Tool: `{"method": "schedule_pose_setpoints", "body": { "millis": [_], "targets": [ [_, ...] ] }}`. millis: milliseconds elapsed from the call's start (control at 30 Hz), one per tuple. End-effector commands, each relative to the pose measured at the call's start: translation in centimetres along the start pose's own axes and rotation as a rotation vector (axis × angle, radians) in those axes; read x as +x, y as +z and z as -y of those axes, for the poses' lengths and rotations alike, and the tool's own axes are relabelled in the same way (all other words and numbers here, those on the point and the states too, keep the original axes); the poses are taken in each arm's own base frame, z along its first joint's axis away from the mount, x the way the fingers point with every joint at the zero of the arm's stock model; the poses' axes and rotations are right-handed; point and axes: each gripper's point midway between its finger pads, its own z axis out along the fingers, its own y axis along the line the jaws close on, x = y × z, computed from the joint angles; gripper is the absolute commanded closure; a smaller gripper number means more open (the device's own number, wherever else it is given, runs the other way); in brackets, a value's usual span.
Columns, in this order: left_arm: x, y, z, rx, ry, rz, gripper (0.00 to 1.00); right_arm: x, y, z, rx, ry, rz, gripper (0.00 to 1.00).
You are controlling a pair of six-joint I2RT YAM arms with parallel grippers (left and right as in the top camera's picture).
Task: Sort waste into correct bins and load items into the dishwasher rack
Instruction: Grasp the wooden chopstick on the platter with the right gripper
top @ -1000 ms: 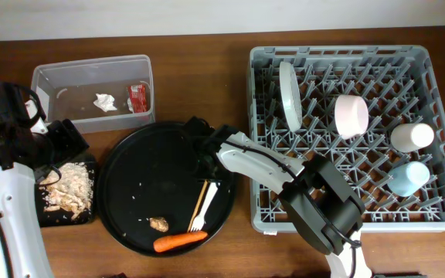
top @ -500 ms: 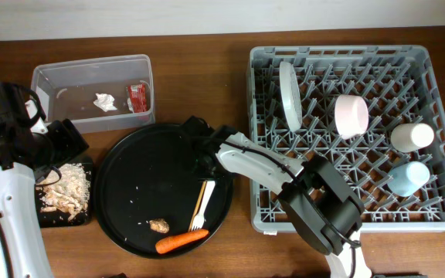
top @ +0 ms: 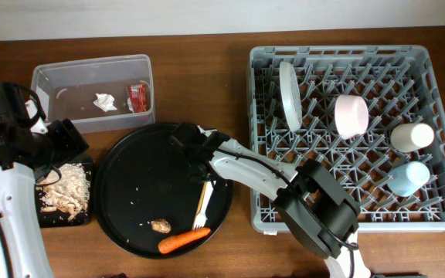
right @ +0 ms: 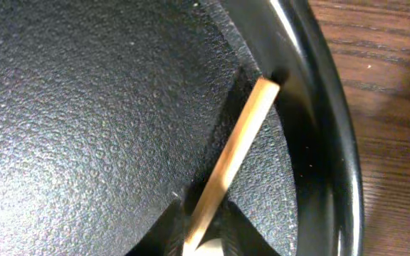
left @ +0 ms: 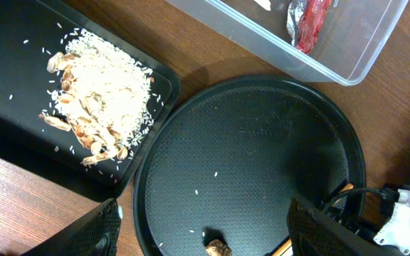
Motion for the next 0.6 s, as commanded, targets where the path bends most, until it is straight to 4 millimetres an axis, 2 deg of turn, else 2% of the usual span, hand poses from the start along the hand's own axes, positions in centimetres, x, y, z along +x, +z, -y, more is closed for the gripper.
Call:
{"method": "schedule_pose_setpoints", "body": {
  "millis": [0, 100, 267, 567],
  "targets": [
    [-0.2, -0.4, 0.1, 0.013, -0.009, 0.013, 0.26, 0.1, 0.5, 0.2, 0.029, -0.005, 0.008, 0.86],
    [-0.2, -0.4, 0.1, 0.013, -0.009, 0.013, 0.26, 0.1, 0.5, 0.2, 0.029, -0.005, 0.008, 0.9],
    [-0.2, -0.4, 0.2, 0.014, -0.009, 0.014, 0.26, 0.0, 0.3, -0.3, 0.004, -0.004, 0.003, 0.91],
    [-0.2, -0.3, 0.1, 0.013, -0.009, 0.012, 0.26, -1.5, -2.0, -3.7, -0.132, 0.001, 0.0, 0.91]
  ]
}}
